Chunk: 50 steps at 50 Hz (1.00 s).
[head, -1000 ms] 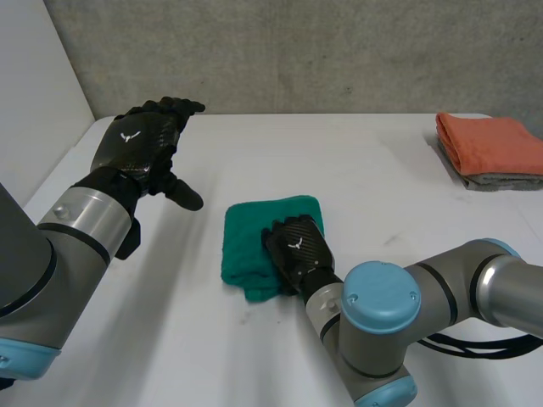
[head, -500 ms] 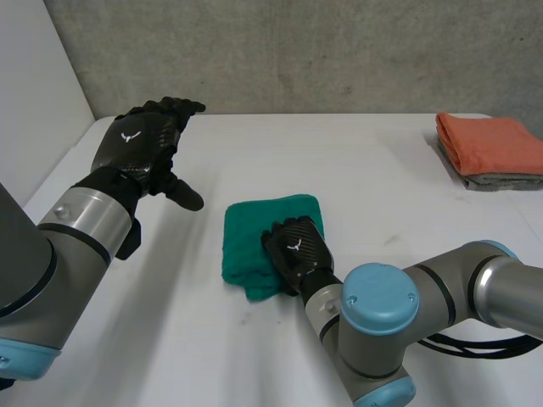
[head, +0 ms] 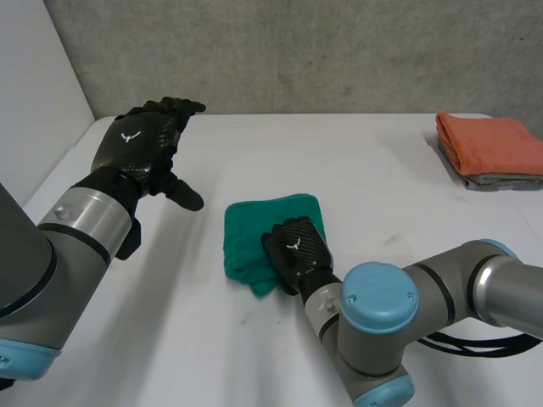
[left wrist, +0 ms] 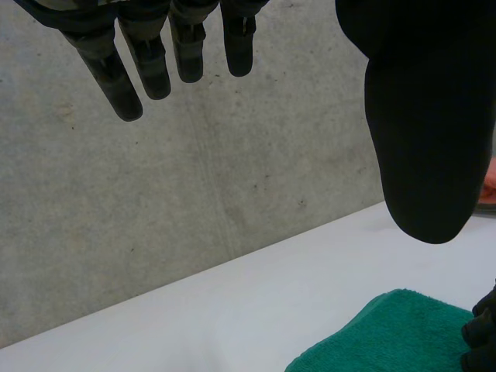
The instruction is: Fold the laundry.
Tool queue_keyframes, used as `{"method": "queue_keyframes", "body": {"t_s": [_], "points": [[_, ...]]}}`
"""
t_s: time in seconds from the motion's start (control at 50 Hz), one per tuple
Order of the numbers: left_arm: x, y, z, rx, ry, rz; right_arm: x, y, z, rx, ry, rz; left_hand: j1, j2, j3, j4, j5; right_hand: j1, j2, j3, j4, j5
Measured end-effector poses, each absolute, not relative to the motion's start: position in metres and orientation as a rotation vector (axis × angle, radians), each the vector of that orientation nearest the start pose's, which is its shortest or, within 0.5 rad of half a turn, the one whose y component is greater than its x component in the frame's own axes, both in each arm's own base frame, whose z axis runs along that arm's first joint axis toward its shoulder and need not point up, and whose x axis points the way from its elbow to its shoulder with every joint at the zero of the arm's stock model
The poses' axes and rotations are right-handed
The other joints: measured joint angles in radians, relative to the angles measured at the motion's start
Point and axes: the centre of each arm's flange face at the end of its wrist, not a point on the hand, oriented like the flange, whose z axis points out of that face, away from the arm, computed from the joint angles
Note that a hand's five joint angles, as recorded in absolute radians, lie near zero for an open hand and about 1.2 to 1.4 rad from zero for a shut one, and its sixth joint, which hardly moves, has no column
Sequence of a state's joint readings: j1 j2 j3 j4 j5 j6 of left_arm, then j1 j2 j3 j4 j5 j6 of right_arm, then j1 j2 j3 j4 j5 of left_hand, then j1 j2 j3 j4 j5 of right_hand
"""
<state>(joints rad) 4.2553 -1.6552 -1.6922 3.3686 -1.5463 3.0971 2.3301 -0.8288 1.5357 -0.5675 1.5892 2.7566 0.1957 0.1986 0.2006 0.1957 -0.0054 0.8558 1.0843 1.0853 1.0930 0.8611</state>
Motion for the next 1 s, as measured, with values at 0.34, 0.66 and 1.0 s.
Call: {"method": "queue_keyframes", "body": {"t_s": [0.34,0.66,1.0], "points": [[-0.2622,-0.2311,0.2677,0.543,2.443,-2.469,0.3738,-0.2059,0.1048,-1.171,1.850,-1.912,0.000,0.000,0.000,0.000,0.000,0.032,0.068,0.066,0.070,0.078],[-0.2622,-0.2311,0.2676,0.543,2.443,-2.468,0.3741,-0.2061,0.0984,-1.193,1.888,-1.868,0.000,0.000,0.000,0.000,0.000,-0.210,-0.341,-0.347,-0.354,-0.289],[-0.2621,-0.2309,0.2681,0.542,2.443,-2.470,0.3705,-0.2035,0.0997,-1.211,1.941,-1.817,0.000,0.000,0.000,0.000,0.000,-0.354,-0.503,-0.509,-0.515,-0.457]]}}
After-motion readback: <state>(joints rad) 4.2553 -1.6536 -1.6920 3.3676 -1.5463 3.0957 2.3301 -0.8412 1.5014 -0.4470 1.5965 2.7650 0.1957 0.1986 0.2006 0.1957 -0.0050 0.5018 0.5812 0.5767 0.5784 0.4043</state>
